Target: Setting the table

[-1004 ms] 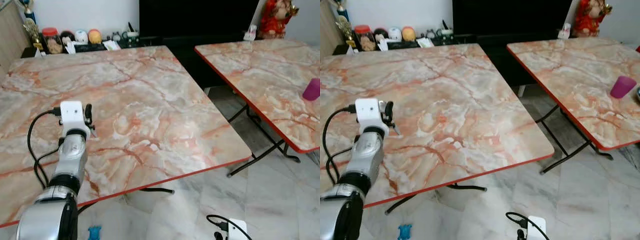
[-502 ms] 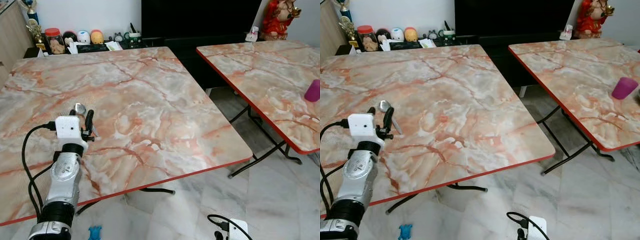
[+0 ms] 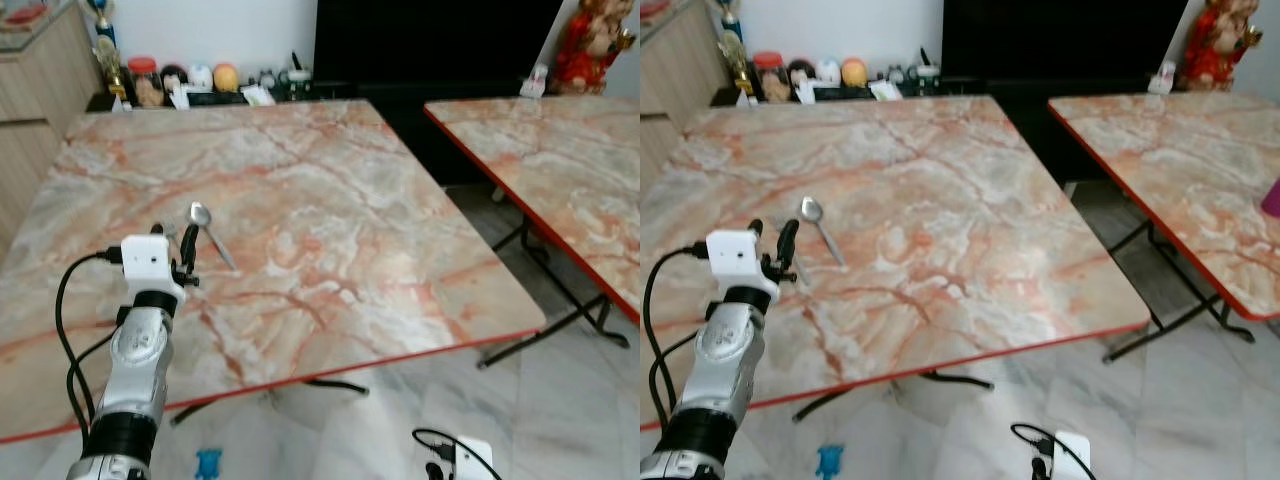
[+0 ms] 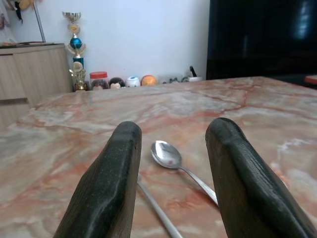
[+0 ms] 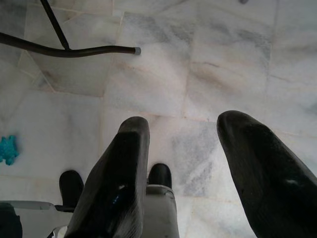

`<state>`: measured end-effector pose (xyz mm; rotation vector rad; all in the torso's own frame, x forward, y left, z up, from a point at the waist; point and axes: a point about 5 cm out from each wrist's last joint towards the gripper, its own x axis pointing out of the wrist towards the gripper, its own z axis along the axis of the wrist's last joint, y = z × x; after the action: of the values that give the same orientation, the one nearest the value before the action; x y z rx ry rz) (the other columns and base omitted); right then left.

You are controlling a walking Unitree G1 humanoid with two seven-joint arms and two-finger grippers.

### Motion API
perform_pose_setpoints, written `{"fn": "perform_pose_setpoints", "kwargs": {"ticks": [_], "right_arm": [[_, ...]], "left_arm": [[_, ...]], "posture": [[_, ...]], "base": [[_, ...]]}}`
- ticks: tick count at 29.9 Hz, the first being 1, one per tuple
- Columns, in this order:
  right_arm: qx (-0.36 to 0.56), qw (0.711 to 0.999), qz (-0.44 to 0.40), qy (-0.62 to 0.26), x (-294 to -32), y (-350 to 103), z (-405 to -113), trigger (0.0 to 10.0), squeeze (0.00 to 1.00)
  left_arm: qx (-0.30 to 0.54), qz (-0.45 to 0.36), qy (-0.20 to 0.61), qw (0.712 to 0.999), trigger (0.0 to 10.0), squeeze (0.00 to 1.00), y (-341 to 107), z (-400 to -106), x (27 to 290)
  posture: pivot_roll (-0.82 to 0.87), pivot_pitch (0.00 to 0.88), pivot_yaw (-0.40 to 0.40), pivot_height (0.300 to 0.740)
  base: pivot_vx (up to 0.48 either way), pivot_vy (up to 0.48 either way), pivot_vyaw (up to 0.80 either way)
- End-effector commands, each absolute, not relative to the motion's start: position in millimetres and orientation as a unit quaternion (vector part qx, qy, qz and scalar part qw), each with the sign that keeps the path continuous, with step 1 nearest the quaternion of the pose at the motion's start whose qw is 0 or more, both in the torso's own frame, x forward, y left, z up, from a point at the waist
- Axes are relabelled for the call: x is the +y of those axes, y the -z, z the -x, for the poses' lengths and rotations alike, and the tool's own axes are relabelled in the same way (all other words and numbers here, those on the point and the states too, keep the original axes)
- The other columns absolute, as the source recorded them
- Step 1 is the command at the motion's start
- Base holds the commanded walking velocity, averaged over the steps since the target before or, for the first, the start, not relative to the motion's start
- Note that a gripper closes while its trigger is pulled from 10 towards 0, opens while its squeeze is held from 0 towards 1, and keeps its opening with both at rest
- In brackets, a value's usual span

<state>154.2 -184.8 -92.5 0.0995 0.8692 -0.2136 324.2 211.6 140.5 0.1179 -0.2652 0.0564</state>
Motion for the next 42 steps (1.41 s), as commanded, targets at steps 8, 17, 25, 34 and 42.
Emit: {"fn": "perform_pose_setpoints", "kwargs": {"ticks": [8, 17, 25, 34, 42], "right_arm": [[0.418, 0.901, -0.050, 0.108, -187, 92, -154, 10.0, 0.00], [0.418, 0.901, -0.050, 0.107, -187, 92, -154, 10.0, 0.00], [0.417, 0.901, -0.051, 0.106, -186, 92, -154, 10.0, 0.00], [0.417, 0.901, -0.052, 0.105, -185, 92, -155, 10.0, 0.00], [0.418, 0.901, -0.052, 0.105, -186, 92, -155, 10.0, 0.00]], "left_arm": [[-0.133, -0.060, -0.027, 0.989, 10.0, 0.00, -145, -323, 209], [-0.144, -0.058, -0.021, 0.988, 10.0, 0.00, -152, -324, 203], [-0.165, -0.051, -0.006, 0.985, 10.0, 0.00, -165, -325, 193], [-0.164, -0.044, 0.001, 0.986, 10.0, 0.00, -165, -324, 189], [-0.161, -0.042, 0.003, 0.986, 10.0, 0.00, -166, -324, 188]], "posture": [[0.11, 0.004, -0.057, 0.740], [0.11, 0.002, -0.056, 0.740], [0.12, 0.003, -0.056, 0.740], [0.12, 0.004, -0.056, 0.740], [0.12, 0.003, -0.057, 0.740]], "base": [[0.000, 0.329, 0.00], [0.000, 0.123, 0.00], [0.000, 0.000, 0.00], [0.000, 0.000, 0.00], [0.000, 0.000, 0.00]]}}
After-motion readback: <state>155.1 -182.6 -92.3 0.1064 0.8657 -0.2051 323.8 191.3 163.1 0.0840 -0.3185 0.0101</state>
